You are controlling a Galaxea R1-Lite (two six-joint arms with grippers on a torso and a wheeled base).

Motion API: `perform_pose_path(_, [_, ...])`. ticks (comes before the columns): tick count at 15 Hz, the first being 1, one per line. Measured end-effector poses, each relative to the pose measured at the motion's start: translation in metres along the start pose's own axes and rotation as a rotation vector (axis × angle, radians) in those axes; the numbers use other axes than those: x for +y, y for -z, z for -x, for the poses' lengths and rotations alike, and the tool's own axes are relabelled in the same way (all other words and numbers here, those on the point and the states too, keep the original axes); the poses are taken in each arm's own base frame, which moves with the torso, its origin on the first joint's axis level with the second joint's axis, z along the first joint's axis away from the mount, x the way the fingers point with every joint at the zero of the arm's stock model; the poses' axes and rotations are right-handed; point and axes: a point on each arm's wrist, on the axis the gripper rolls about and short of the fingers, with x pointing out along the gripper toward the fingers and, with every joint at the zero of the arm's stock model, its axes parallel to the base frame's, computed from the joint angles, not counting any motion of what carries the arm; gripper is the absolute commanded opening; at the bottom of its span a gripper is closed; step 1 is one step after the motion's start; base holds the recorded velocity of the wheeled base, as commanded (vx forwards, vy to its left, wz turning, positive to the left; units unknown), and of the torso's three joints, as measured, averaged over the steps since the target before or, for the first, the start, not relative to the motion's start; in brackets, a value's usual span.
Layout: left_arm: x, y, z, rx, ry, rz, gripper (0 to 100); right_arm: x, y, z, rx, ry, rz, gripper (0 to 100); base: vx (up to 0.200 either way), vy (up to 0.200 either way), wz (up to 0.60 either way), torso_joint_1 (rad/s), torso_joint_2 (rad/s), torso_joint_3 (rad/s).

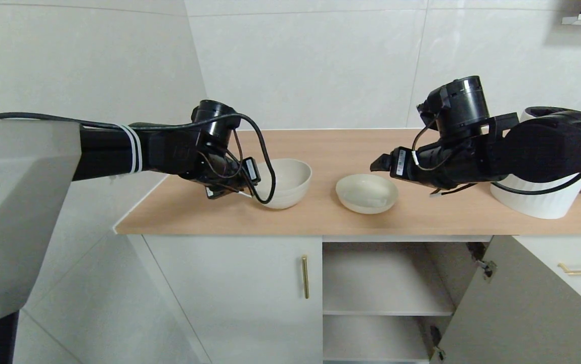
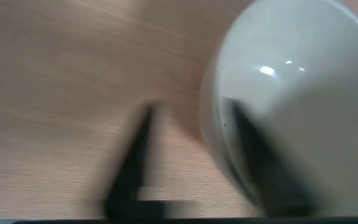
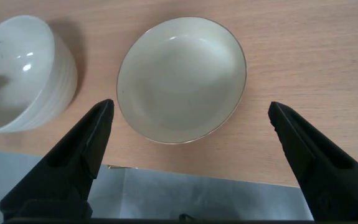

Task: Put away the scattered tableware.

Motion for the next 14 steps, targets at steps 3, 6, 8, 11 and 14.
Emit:
perform_pose_path(3, [0.000, -0.003, 0.007, -0.023, -0.018, 0.006, 0, 0.000, 0.000, 0.000, 0.000, 0.001, -0.001, 100, 0.000, 0.000, 0.00, 0.000, 0.00, 0.000])
perform_pose_path(6, [0.003, -0.005, 0.027, -0.056, -0.045, 0.008, 0, -0.001, 0.000, -0.002, 0.001, 0.004, 0.002, 100, 0.000, 0.000, 0.00, 0.000, 0.00, 0.000])
perform_pose_path(8, [0.006, -0.004, 0.047, -0.060, -0.043, 0.008, 0, -0.003, 0.003, -0.009, 0.011, 0.022, 0.013, 100, 0.000, 0.000, 0.00, 0.000, 0.00, 0.000])
perform_pose_path(11, [0.005, -0.001, 0.080, -0.120, 0.010, 0.003, 0, -0.010, 0.009, -0.035, 0.018, 0.106, 0.034, 100, 0.000, 0.000, 0.00, 0.000, 0.00, 0.000])
perform_pose_path(14, [0.002, 0.003, 0.101, -0.148, 0.047, -0.006, 0, -0.016, 0.014, -0.054, 0.035, 0.143, 0.050, 100, 0.000, 0.000, 0.00, 0.000, 0.00, 0.000])
